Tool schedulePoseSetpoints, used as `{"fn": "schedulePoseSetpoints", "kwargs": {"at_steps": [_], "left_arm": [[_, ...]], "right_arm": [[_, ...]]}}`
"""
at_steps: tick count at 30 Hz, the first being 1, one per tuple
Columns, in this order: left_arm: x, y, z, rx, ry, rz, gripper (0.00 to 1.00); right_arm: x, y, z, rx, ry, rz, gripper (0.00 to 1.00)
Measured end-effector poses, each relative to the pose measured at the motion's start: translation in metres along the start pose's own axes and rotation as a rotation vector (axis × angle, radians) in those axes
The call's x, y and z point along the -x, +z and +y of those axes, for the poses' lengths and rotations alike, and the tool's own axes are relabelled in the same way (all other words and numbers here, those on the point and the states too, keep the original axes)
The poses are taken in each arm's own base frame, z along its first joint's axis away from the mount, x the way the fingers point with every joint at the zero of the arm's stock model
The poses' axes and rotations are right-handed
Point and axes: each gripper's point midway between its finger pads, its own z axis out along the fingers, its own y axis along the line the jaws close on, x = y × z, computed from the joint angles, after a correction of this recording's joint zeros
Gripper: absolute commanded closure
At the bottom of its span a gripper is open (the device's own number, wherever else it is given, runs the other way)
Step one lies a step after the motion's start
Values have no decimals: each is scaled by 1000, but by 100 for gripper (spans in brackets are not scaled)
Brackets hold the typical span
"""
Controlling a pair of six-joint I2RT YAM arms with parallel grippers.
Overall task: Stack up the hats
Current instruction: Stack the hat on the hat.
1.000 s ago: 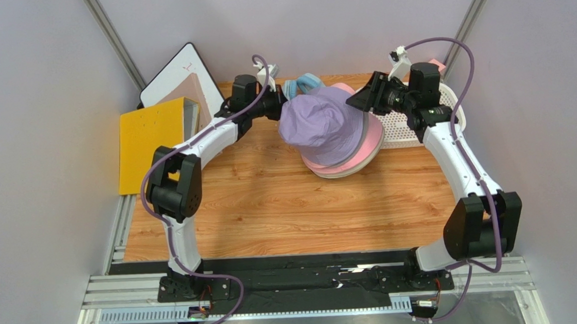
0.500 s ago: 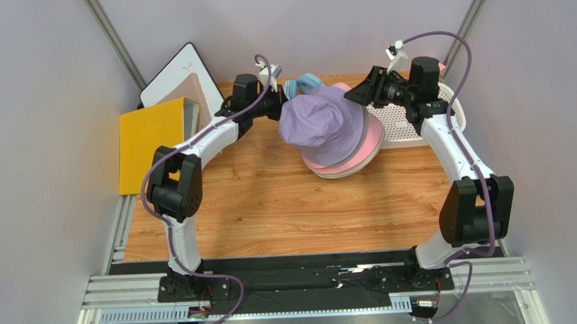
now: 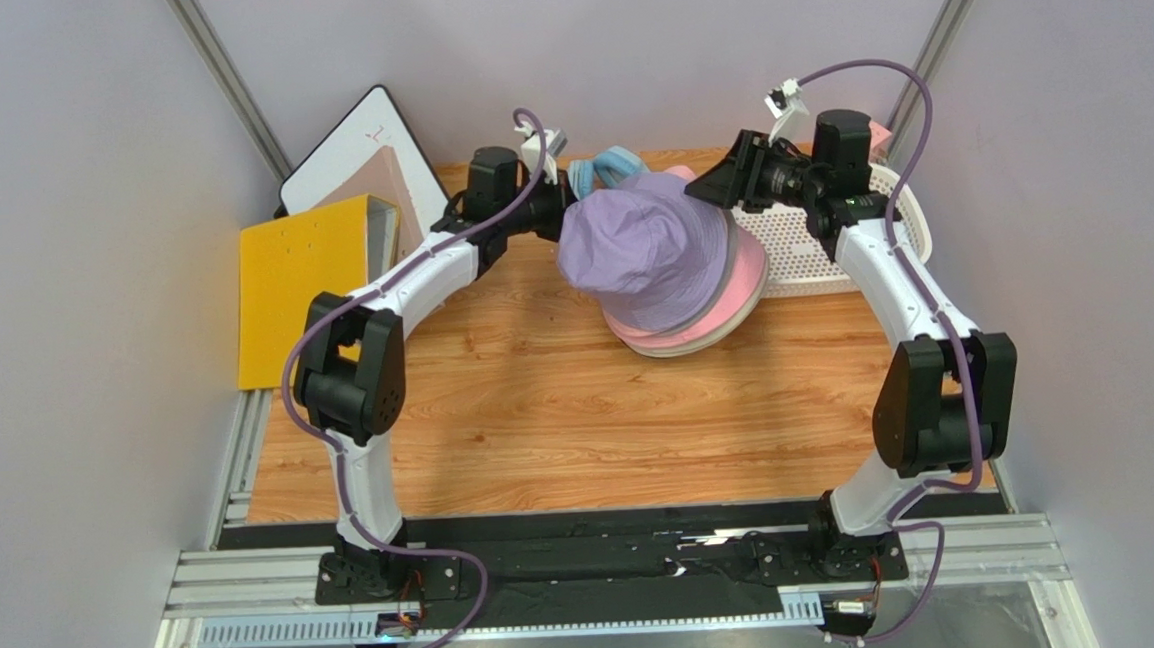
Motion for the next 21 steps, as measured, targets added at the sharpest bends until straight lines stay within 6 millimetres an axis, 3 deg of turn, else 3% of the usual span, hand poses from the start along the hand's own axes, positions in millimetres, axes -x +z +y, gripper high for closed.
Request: {"fn": "schedulePoseSetpoints", "kwargs": {"at_steps": [3, 8, 12, 14, 21], "left_arm": [[0, 0, -1, 0, 2, 1, 100], [3, 0, -1, 5, 3, 3, 100], [3, 0, -1, 9, 4, 3, 100], [4, 0, -1, 12, 4, 3, 100], [5, 1, -1, 21, -7, -1, 100]], "right_arm": [[-3, 1, 0, 12, 7, 13, 46], [-6, 1, 6, 54, 6, 25, 58], [-10, 0, 6, 76, 15, 31, 81], [-11, -1, 5, 73, 28, 35, 100], [-13, -1, -13, -37, 62, 32, 100]]}}
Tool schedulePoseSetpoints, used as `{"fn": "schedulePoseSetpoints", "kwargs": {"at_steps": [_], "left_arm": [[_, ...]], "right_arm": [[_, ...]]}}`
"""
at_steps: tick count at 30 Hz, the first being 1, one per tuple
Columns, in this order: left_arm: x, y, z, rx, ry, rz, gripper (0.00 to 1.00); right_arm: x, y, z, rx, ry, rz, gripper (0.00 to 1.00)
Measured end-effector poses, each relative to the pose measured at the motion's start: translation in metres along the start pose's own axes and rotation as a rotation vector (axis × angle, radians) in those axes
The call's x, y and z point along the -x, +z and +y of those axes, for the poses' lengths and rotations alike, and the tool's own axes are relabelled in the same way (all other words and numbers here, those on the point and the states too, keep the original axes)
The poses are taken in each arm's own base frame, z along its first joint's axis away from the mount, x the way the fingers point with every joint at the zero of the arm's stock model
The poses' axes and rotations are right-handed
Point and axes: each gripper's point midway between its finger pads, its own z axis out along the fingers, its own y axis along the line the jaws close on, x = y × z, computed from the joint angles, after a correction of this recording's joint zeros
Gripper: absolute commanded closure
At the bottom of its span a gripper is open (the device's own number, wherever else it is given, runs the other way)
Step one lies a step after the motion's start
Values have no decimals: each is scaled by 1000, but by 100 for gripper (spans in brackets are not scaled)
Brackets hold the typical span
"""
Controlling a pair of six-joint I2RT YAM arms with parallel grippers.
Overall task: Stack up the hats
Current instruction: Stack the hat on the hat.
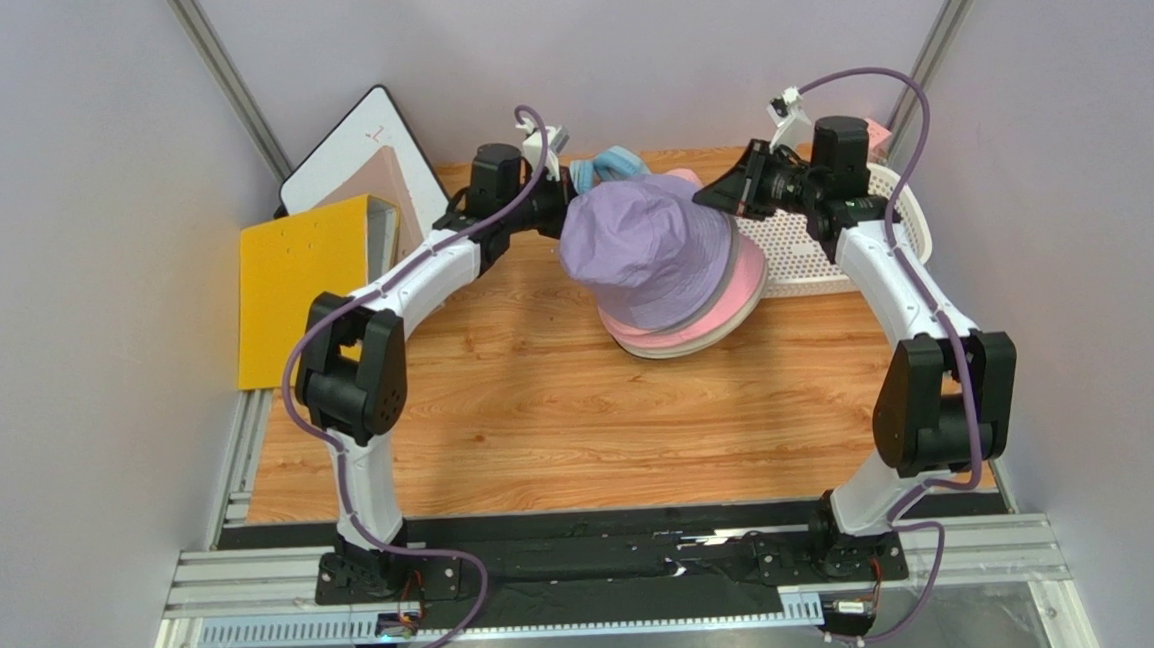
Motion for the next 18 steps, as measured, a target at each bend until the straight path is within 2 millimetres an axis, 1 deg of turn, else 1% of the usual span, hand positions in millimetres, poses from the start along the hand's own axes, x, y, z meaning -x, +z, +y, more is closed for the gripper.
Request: {"fn": "schedulePoseSetpoints", "kwargs": {"at_steps": [6, 12, 18], "left_arm": [[3, 7, -1, 3, -29, -27, 100], [5, 17, -4, -2, -65, -58, 100], [2, 28, -1, -7, -104, -76, 100]], "right_arm": [[1, -3, -20, -137, 13, -44, 100], [2, -13, -28, -221, 9, -85, 100], [0, -14, -35, -261, 9, -100, 100]]}}
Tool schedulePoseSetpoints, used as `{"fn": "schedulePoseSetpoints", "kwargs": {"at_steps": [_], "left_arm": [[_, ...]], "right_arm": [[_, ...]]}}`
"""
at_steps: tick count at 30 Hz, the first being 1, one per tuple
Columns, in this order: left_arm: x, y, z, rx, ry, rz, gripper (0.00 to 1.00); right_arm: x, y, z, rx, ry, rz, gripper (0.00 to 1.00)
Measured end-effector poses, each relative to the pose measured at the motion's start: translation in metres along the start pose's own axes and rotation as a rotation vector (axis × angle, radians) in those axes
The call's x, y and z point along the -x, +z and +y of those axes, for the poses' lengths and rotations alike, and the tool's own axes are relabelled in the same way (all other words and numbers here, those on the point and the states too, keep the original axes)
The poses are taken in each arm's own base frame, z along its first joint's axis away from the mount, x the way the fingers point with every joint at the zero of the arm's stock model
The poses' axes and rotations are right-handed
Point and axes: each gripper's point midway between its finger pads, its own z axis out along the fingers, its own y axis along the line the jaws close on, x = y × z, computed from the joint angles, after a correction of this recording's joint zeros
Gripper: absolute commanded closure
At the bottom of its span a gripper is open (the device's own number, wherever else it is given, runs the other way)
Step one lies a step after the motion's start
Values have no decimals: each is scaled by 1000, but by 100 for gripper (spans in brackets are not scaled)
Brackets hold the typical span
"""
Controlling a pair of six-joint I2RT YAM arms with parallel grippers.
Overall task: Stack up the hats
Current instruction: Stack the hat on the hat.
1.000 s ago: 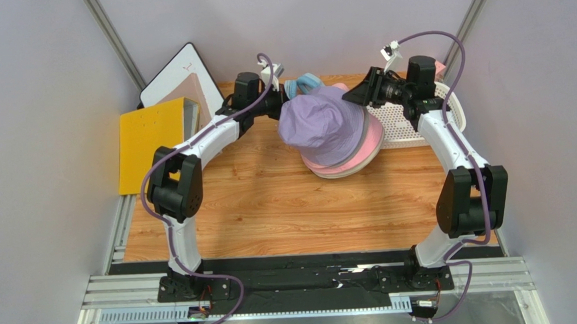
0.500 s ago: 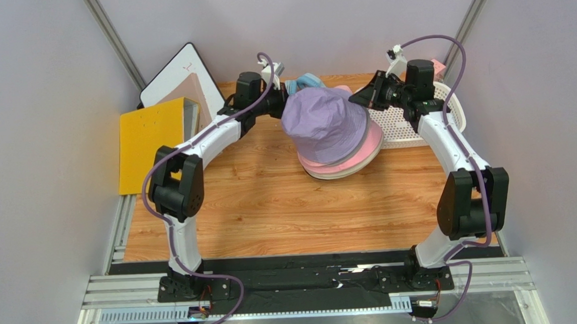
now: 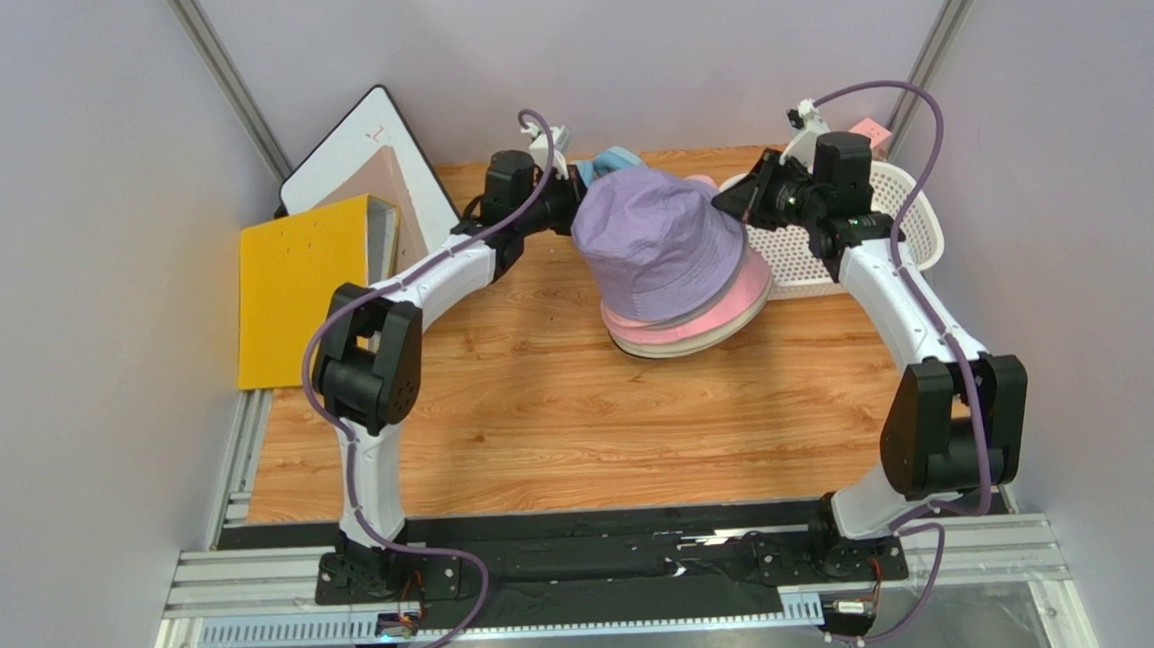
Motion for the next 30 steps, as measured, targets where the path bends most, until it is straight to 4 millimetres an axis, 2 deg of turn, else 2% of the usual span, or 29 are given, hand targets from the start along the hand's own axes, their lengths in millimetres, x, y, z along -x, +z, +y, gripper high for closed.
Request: {"fn": "schedulePoseSetpoints", "kwargs": {"at_steps": [2, 3, 5, 6, 8, 9, 11, 13, 17, 23, 26, 30], "left_arm": [[-1, 3, 1, -3, -13, -6, 89], [-1, 3, 1, -3, -16, -9, 76], [-1, 4, 3, 11, -25, -17, 62], [-3, 3, 6, 26, -30, -17, 43], [-13, -1, 15, 67, -40, -1, 27], [-19, -3, 20, 89, -54, 10, 17], [-30, -12, 29, 140, -71, 36, 14], [-32, -19, 33, 180, -82, 48, 13], [-17, -45, 40, 250, -99, 21, 11], [-1, -97, 41, 339, -84, -50, 10], [10, -117, 26, 349, -50, -93, 10], [36, -135, -15, 310, 25, -172, 9]], "right_arm": [[-1, 0, -1, -6, -3, -9, 100], [-1, -1, -2, -8, -4, -13, 100], [-1, -2, -2, -10, -7, -21, 100], [-2, -3, -3, -12, -8, -24, 100], [-3, -6, -4, -19, -9, -30, 100], [-4, -8, -4, -24, -9, -33, 100], [-5, -11, -5, -31, -9, -38, 100], [-6, -13, -6, -40, -9, -43, 100], [-8, -16, -9, -61, -5, -45, 100], [-9, -16, -16, -101, 15, -51, 100], [-11, -16, -21, -127, 36, -55, 100], [-17, -14, -30, -162, 66, -59, 100]]}}
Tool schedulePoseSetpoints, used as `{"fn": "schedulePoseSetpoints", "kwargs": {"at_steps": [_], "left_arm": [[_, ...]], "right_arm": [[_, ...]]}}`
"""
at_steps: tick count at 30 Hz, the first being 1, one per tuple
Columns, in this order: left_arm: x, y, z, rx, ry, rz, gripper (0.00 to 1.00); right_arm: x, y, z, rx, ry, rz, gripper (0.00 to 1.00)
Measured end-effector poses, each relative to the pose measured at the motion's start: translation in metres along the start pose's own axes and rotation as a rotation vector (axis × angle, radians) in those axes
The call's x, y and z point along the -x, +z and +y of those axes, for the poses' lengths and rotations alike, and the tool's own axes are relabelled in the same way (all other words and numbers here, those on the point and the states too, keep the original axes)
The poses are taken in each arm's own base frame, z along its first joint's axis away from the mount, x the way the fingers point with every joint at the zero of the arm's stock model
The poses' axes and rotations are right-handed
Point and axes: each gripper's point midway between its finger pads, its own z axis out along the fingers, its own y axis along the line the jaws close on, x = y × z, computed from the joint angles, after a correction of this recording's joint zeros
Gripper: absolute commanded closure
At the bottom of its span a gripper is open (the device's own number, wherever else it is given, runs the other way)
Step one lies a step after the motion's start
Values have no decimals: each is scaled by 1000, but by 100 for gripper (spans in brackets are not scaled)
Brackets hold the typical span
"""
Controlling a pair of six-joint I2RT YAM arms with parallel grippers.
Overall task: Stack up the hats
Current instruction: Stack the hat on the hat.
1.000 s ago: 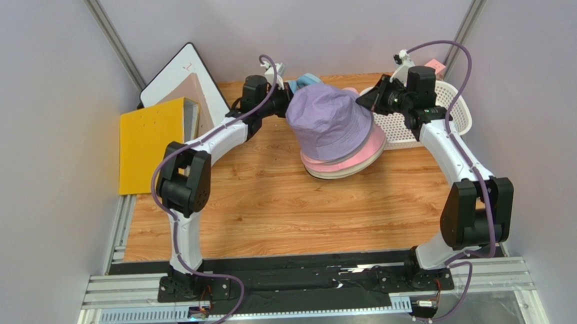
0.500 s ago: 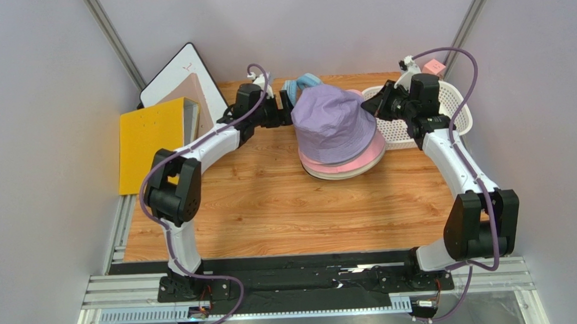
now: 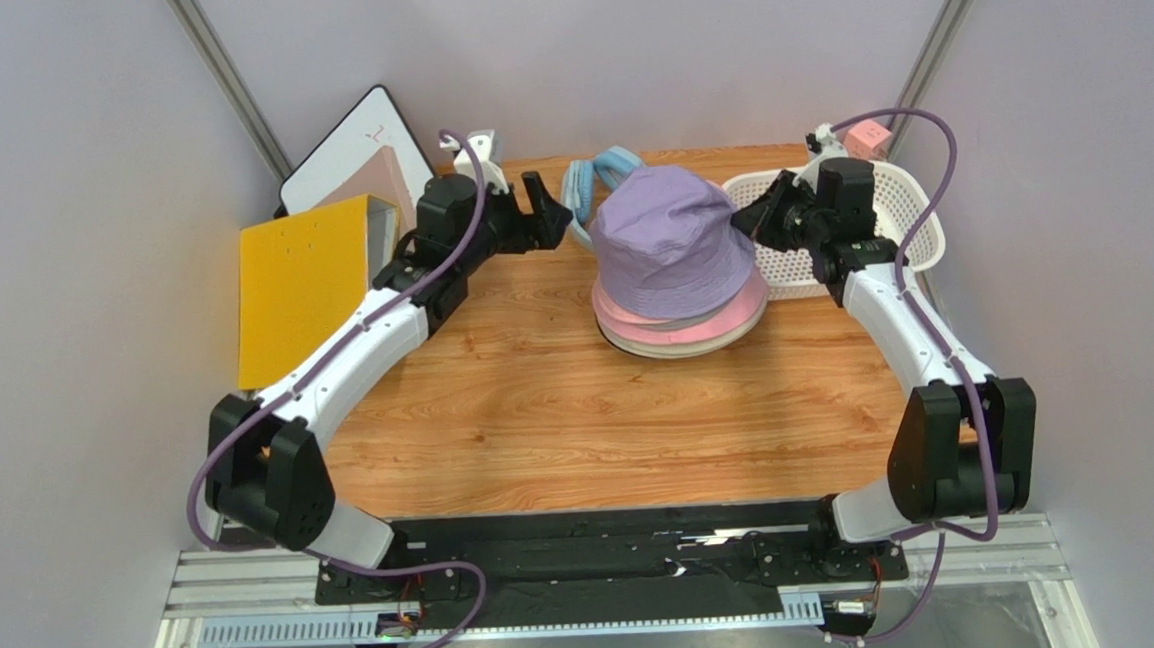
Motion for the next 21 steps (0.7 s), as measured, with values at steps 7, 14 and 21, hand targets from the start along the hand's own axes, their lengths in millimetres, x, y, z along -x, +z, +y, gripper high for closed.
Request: {"fn": "schedulePoseSetpoints", "kwargs": {"at_steps": [7, 14, 21], "left_arm": [[34, -27, -76, -150, 79, -115, 9], [45, -1, -95, -183, 99, -129, 8], [25, 4, -79, -123, 104, -71, 1]], "right_arm": [[-5, 2, -6, -22, 21, -4, 100], [-6, 3, -7, -34, 18, -6, 89], [-9, 0, -16, -74, 9, 18, 42]]}}
